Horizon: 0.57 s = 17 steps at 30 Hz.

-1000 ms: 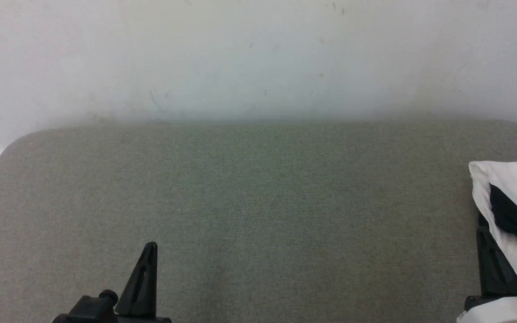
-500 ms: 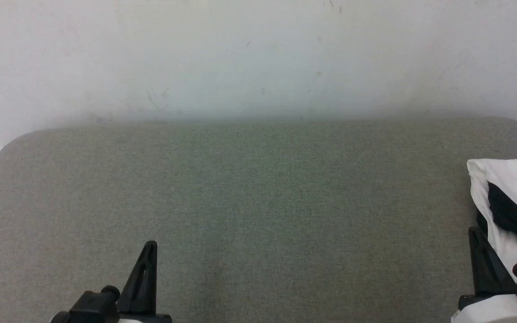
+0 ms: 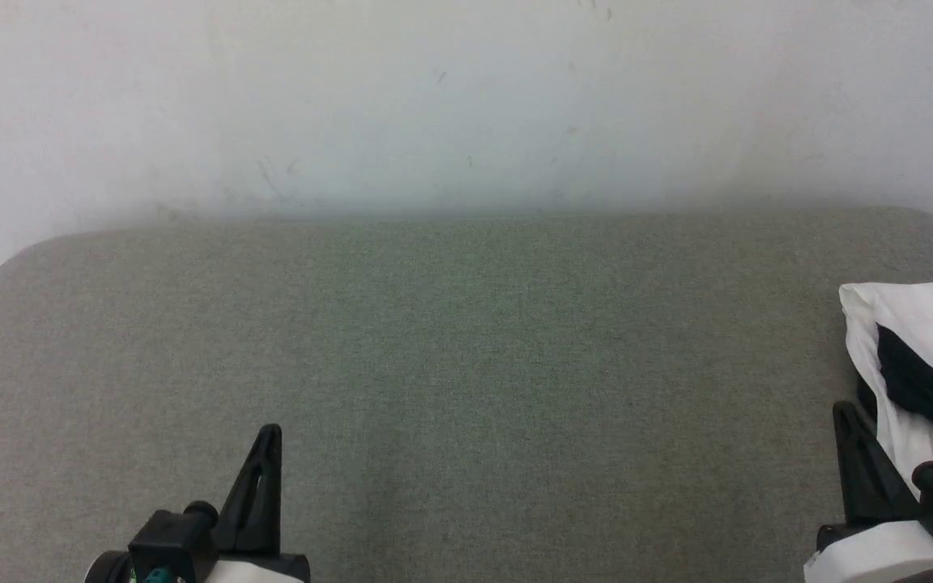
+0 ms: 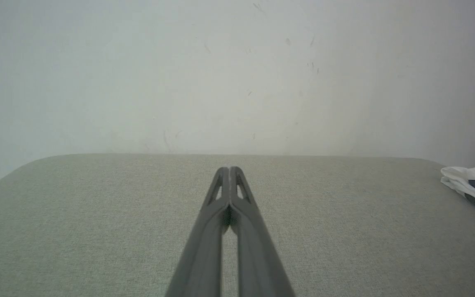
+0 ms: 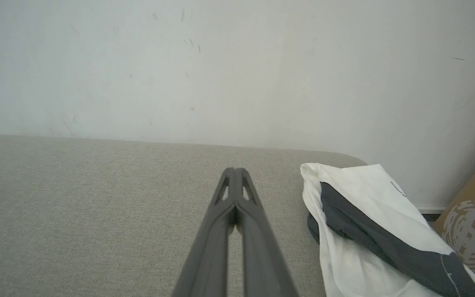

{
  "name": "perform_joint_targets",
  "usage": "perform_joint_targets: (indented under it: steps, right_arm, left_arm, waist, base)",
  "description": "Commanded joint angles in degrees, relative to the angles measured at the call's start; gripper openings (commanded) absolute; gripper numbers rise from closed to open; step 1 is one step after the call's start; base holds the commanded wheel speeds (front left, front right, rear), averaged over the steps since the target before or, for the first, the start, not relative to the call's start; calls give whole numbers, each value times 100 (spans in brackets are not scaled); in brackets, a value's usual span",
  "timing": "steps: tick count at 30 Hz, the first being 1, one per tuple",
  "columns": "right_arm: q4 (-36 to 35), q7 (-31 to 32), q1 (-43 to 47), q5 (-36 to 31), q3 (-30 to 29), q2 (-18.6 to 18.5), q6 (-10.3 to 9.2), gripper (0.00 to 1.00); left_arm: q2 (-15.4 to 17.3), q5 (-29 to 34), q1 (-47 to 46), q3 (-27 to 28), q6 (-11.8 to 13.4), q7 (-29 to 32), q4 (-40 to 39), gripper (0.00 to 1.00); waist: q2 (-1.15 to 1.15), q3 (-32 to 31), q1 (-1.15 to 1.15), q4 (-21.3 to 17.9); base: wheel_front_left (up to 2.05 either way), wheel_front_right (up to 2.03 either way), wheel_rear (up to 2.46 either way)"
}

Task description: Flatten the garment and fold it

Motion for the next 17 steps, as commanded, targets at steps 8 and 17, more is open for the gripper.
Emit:
perform_joint_targets:
  steps: [8, 17]
  right_arm:
    - [27, 63, -156, -43, 97, 8, -2, 0]
    - [45, 124, -227, -54, 173, 9, -2, 0]
  left_arm:
    - [-75, 173, -169, 99, -73, 94, 83, 0]
    - [-132, 286, -259, 165, -91, 184, 139, 0]
  waist:
    - [0, 17, -1, -23]
    - [0, 35, -1, -48]
  base:
    - [0, 0, 0]
    - [0, 0, 0]
